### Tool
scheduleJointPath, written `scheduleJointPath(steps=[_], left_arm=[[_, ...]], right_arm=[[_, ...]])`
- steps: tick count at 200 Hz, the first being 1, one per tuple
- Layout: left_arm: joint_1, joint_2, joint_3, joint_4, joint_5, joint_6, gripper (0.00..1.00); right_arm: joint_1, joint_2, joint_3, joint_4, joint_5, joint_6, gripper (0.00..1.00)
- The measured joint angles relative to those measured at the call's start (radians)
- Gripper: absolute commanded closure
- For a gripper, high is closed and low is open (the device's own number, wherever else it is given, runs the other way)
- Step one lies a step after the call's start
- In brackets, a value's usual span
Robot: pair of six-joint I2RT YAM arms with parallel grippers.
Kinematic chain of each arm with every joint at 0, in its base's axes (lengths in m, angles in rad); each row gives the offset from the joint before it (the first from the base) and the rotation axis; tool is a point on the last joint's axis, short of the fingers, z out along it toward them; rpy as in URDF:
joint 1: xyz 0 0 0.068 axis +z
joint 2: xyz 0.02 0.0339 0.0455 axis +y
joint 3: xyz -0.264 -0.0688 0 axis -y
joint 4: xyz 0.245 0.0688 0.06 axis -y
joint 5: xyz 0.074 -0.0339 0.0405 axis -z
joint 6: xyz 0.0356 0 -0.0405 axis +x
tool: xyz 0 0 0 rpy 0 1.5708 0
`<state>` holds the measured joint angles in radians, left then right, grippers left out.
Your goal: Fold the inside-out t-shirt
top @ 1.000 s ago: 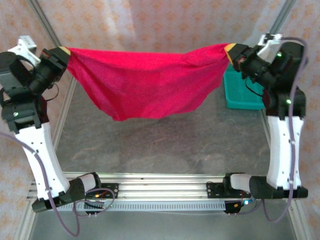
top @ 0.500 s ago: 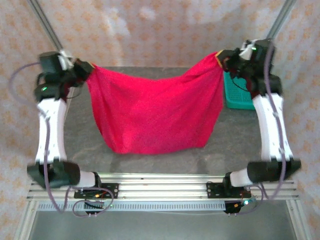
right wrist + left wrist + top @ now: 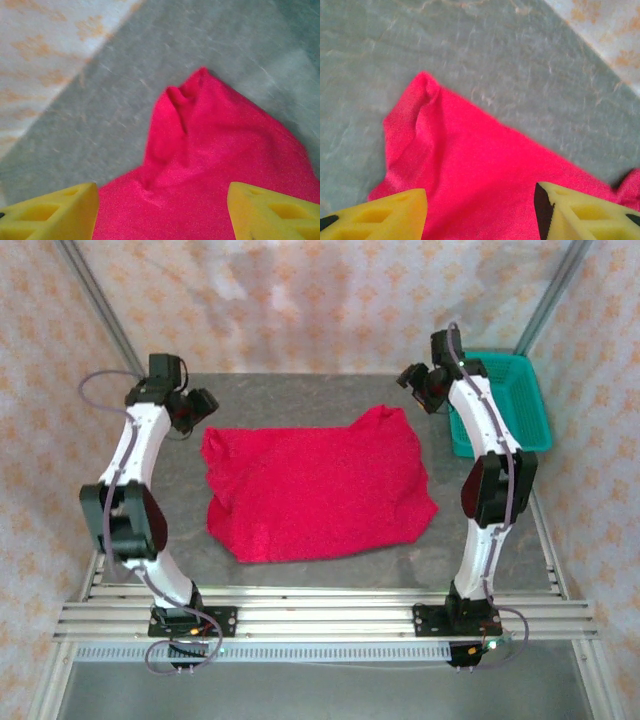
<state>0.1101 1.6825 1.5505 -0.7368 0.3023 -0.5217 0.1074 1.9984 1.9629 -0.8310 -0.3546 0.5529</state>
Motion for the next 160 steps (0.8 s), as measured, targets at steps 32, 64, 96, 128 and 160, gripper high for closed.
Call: scheduleJointPath(steps=[32, 64, 96, 128, 160], left_arm=[[-0.091, -0.247, -0.332, 0.015, -0.023, 0.008, 0.50], [-0.101, -0.385, -0.629, 0.020, -0.042, -0.001, 0.51], [-0.101, -0.438, -0.758, 0.004, -0.084, -0.002, 0.58], [-0.119, -0.438, -0.798, 0.023, -0.109, -0.021, 0.71], [-0.166, -0.414, -0.884, 0.051, -0.112, -0.055, 0.64]], right_arm=[[0.062, -0.157, -0.307, 0.022, 0.045, -0.047, 0.37], [0.157, -0.304, -0.636, 0.051, 0.063, -0.066, 0.38], [0.296, -0.412, -0.817, 0.056, 0.049, -0.064, 0.35], [0.384, -0.504, -0.908, 0.091, 0.025, -0.029, 0.31], [0.456, -0.535, -0.985, 0.124, -0.043, 0.011, 0.25]])
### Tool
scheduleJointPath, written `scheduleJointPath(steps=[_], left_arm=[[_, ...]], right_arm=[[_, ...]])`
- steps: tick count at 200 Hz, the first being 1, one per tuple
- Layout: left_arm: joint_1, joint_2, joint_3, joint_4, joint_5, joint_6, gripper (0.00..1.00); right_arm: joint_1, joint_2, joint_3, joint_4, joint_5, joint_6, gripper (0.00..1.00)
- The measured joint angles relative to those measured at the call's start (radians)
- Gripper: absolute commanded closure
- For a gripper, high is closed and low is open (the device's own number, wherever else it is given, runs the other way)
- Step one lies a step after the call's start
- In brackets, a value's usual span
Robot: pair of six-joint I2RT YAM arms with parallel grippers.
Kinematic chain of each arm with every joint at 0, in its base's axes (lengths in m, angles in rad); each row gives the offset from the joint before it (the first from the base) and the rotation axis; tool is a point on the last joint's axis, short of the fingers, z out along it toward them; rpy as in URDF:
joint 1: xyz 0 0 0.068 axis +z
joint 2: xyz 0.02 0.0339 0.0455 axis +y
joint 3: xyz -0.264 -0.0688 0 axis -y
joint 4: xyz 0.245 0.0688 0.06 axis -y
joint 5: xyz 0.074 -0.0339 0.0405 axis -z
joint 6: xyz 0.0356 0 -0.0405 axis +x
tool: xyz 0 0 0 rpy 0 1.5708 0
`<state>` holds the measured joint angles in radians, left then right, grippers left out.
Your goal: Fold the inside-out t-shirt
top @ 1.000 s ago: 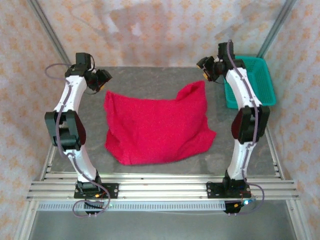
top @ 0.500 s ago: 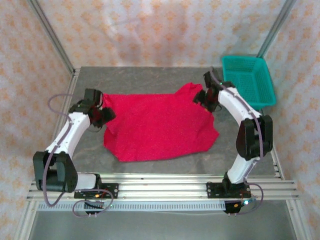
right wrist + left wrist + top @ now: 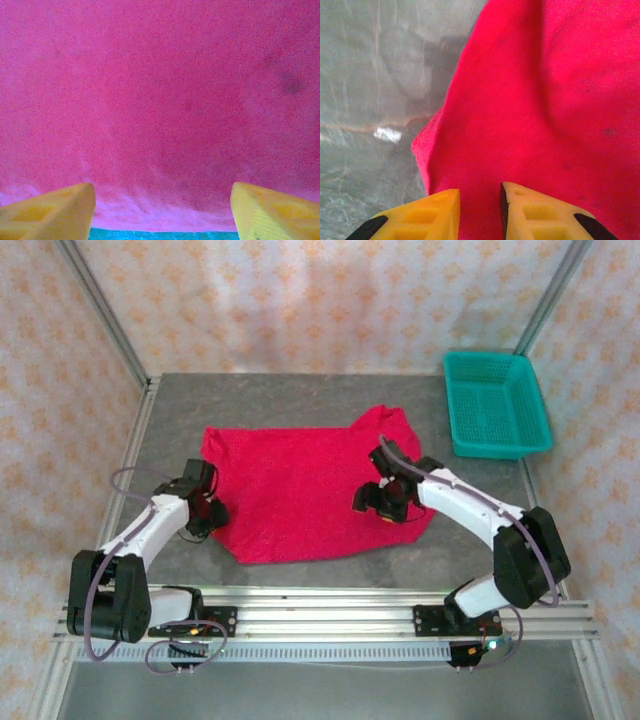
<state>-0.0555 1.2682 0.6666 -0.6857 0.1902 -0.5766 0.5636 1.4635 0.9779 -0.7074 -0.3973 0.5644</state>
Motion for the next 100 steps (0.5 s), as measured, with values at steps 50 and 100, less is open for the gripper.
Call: scheduleJointPath(steps=[50, 100], left_arm=[[-0.037, -0.008, -0.055, 0.009, -0.090, -0.064, 0.49], [-0.037, 0.005, -0.058, 0.062, -0.138, -0.097, 1.00]], right_arm=[[0.020, 0.082, -0.045, 0.080, -0.030, 0.032, 0.33], [0.002, 0.243, 0.016, 0.163, -0.013, 0.057, 1.00]])
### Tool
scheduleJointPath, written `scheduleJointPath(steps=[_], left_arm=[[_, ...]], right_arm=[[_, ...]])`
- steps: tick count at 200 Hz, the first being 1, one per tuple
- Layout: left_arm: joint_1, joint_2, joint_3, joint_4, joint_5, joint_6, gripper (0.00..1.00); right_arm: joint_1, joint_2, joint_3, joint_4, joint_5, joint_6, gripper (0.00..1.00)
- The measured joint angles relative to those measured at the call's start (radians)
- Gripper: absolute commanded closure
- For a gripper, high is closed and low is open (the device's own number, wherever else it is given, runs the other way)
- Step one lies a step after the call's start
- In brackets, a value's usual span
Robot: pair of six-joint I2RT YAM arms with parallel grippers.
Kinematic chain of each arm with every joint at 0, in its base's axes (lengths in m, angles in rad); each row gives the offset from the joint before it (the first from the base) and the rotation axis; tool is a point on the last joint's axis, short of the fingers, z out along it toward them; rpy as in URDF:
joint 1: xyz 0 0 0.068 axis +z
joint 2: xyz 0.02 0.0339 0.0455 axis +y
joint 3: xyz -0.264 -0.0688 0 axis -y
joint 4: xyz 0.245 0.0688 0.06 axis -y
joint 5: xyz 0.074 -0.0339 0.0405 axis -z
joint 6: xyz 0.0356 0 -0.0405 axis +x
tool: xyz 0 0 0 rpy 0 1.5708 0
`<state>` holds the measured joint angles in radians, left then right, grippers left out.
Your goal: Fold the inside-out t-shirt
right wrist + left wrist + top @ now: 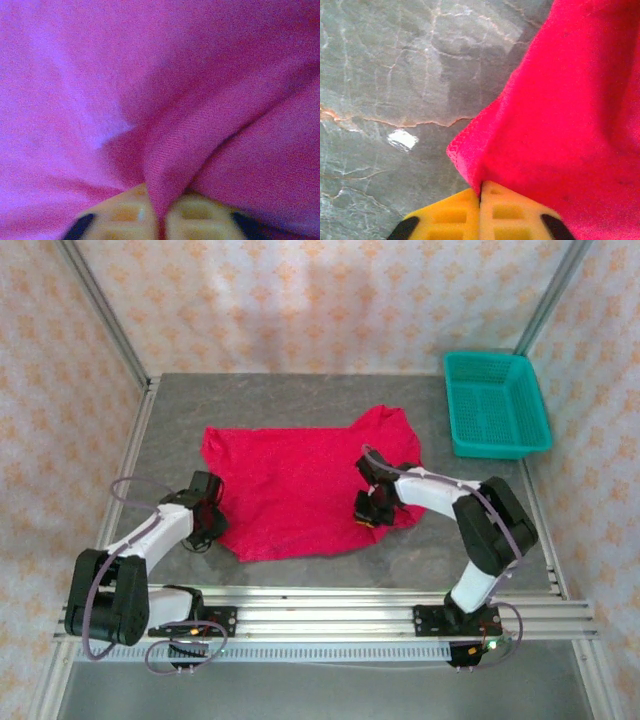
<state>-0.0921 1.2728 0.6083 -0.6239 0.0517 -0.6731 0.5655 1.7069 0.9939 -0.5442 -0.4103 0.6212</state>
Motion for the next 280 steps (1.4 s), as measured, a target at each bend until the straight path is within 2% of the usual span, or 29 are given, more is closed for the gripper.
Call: scheduleJointPath(steps=[38, 67, 90, 122, 170, 200, 219, 226, 232, 238, 243, 250, 263, 280], left_arm=[[0.001, 0.075, 0.232, -0.072, -0.040, 0.031, 1.00], [0.040, 0.043, 0.417, -0.138, -0.056, 0.058, 1.00], [0.089, 0.005, 0.541, -0.190, -0.014, 0.077, 1.00], [0.102, -0.056, 0.649, -0.248, 0.028, 0.093, 1.00], [0.109, -0.141, 0.768, -0.390, 0.044, 0.135, 1.00], [0.114, -0.121, 0.923, -0.442, 0.018, 0.187, 1.00], [0.114, -0.034, 1.004, -0.446, 0.015, 0.220, 1.00], [0.114, 0.016, 1.021, -0.442, 0.015, 0.230, 1.00], [0.114, 0.068, 1.031, -0.435, 0.015, 0.232, 1.00], [0.114, 0.130, 1.036, -0.422, 0.015, 0.235, 0.82], [0.114, 0.177, 1.041, -0.413, 0.013, 0.241, 0.77], [0.114, 0.259, 1.050, -0.397, 0.010, 0.243, 0.73], [0.114, 0.420, 1.067, -0.369, -0.006, 0.254, 0.55], [0.109, 0.556, 1.071, -0.362, -0.035, 0.252, 0.50]], right_arm=[[-0.059, -0.012, 0.106, -0.052, 0.049, -0.043, 1.00], [-0.180, -0.145, 0.121, -0.135, 0.069, -0.092, 1.00], [-0.250, -0.268, 0.136, -0.190, 0.062, -0.120, 1.00], [-0.252, -0.378, 0.167, -0.245, 0.001, -0.137, 1.00], [-0.211, -0.431, 0.230, -0.356, -0.118, -0.137, 1.00], [-0.208, -0.439, 0.342, -0.398, -0.130, -0.152, 1.00], [-0.209, -0.385, 0.409, -0.397, -0.127, -0.163, 1.00], [-0.209, -0.338, 0.436, -0.390, -0.123, -0.167, 0.92], [-0.211, -0.288, 0.462, -0.384, -0.117, -0.171, 0.74], [-0.213, -0.225, 0.495, -0.376, -0.107, -0.174, 0.55], [-0.216, -0.169, 0.523, -0.370, -0.094, -0.178, 0.46], [-0.222, -0.073, 0.577, -0.360, -0.068, -0.180, 0.40], [-0.235, 0.093, 0.675, -0.342, -0.004, -0.185, 0.34], [-0.248, 0.224, 0.734, -0.337, 0.068, -0.195, 0.32]])
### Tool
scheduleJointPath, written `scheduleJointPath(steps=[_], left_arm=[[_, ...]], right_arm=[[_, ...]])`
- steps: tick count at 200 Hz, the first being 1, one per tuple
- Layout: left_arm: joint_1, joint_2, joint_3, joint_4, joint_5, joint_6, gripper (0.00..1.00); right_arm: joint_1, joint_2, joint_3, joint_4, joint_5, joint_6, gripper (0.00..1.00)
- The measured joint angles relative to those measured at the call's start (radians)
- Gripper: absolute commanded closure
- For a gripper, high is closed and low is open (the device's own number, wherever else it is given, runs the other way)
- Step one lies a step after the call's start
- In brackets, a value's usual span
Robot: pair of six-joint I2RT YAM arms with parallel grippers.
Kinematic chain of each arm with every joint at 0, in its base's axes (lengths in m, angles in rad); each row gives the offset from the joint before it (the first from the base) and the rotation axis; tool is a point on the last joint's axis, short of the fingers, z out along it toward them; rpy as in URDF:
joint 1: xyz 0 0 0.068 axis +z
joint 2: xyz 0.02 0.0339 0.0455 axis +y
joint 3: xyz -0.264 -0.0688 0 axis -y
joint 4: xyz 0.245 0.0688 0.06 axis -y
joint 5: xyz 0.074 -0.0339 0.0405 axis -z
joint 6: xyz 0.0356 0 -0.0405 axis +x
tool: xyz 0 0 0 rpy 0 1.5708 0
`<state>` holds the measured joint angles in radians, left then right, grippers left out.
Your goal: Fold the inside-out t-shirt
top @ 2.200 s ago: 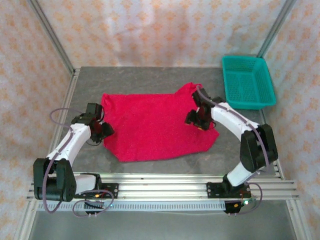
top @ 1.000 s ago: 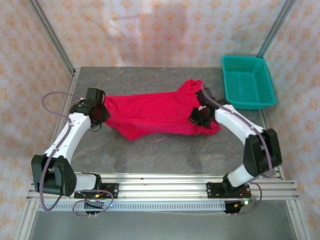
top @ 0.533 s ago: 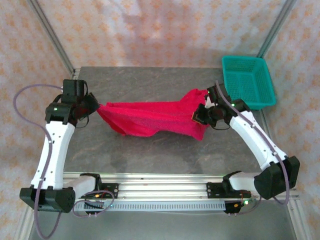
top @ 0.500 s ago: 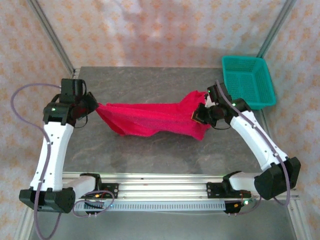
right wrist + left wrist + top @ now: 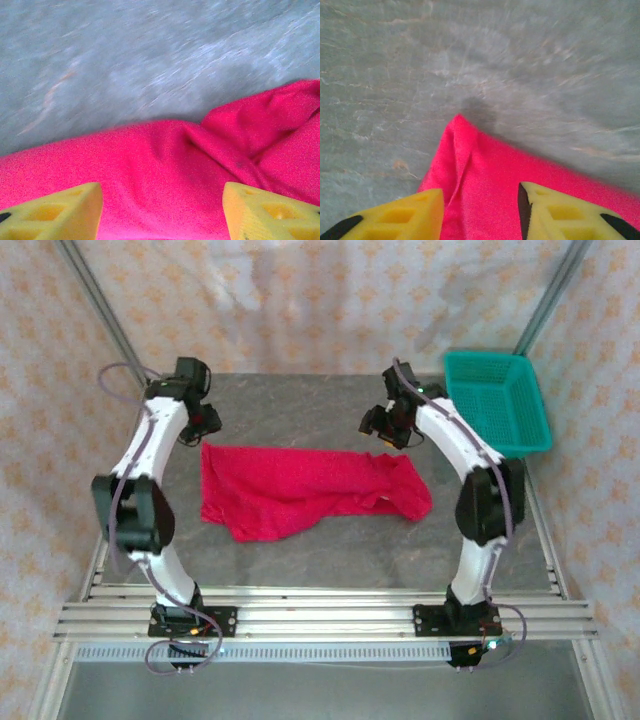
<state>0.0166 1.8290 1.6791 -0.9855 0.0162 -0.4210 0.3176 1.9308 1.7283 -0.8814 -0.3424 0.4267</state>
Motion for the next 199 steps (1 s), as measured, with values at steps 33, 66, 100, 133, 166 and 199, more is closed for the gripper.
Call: scheduleJointPath(steps=[33, 66, 100, 133, 166, 199], left_arm=[[-0.085, -0.126, -0.119, 0.043, -0.021, 0.000, 0.51], [-0.250, -0.419, -0.377, 0.160, 0.104, -0.059, 0.50], [-0.291, -0.414, -0.608, 0.269, 0.186, -0.132, 0.47], [-0.292, -0.330, -0.714, 0.304, 0.185, -0.153, 0.50], [-0.289, -0.219, -0.685, 0.328, 0.127, -0.146, 1.00], [-0.248, -0.178, -0.585, 0.248, 0.018, -0.101, 1.00]], right_arm=[[0.010, -0.076, -0.157, 0.016, 0.066, -0.010, 0.34], [0.067, -0.327, -0.445, 0.064, 0.040, 0.018, 0.33], [0.084, -0.391, -0.630, 0.175, -0.009, 0.084, 0.31], [0.093, -0.341, -0.727, 0.310, -0.044, 0.156, 0.39], [0.091, -0.261, -0.700, 0.372, -0.006, 0.179, 1.00], [0.025, -0.336, -0.608, 0.256, 0.049, 0.108, 1.00]])
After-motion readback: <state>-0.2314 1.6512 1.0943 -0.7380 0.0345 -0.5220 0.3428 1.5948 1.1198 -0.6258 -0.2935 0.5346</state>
